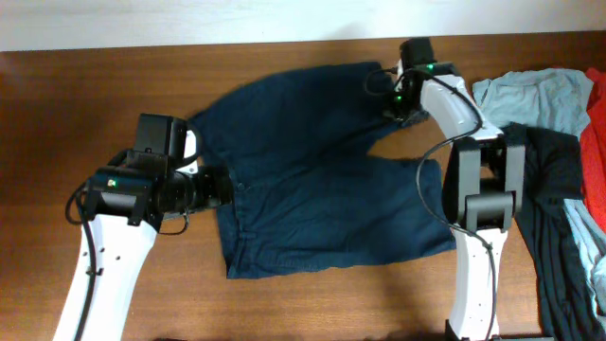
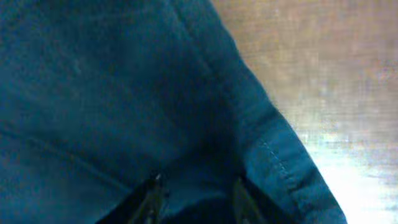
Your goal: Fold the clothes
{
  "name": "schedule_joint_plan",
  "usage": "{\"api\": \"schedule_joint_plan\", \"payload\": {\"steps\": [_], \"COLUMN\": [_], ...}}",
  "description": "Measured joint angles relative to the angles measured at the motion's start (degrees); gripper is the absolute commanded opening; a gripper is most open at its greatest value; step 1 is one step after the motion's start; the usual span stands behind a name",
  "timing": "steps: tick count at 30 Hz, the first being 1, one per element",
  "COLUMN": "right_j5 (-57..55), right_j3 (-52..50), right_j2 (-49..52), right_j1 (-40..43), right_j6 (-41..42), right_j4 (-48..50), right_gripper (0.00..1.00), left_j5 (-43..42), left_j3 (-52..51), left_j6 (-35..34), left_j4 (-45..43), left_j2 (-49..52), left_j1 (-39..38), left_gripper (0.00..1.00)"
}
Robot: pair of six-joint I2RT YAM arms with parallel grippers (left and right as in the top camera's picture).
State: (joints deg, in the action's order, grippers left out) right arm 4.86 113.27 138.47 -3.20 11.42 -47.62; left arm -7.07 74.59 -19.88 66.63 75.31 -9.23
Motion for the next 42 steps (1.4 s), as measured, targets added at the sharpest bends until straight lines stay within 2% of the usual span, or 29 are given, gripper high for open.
{"api": "schedule_joint_plan", "payload": {"steps": [3, 9, 14, 19, 28, 33, 39, 42], "right_j5": [8.7, 24.6, 29.4, 30.4, 25.2, 22.8, 21.6, 20.3], "right_j3": [0.2, 0.1, 0.1, 0.3, 0.3, 0.3, 0.3, 0.3], "right_j2": [-0.3, -4.8, -14.6, -22.4, -22.9, -22.9, -22.9, -22.9], "right_j1": [2.4, 6.3, 6.5, 6.5, 6.2, 6.1, 6.1, 6.1], "right_j6": [-1.5, -5.7, -8.7, -10.4, -11.1, -11.7, -11.9, -11.9], "right_j4": [-2.1, -4.8, -9.5, -17.7, -29.0, -29.6, -29.5, -29.6], "right_gripper": [0.55, 0.6, 0.61, 0.62, 0.63, 0.63, 0.63, 0.63], "left_j5": [0.0, 0.3, 0.9, 1.3, 1.1, 0.6, -1.3, -1.9], "left_j3": [0.0, 0.0, 0.0, 0.0, 0.0, 0.0, 0.0, 0.0], "left_j6": [1.4, 3.7, 4.9, 6.2, 12.1, 14.8, 15.8, 15.8], "left_j4": [0.0, -0.7, -6.7, -12.3, -20.2, -22.1, -23.2, -24.0], "left_j2": [0.8, 9.0, 20.0, 30.1, 36.9, 38.0, 38.0, 38.0], "left_j1": [0.0, 0.0, 0.0, 0.0, 0.0, 0.0, 0.0, 0.0], "left_gripper": [0.81, 0.8, 0.64, 0.57, 0.52, 0.33, 0.27, 0.18]}}
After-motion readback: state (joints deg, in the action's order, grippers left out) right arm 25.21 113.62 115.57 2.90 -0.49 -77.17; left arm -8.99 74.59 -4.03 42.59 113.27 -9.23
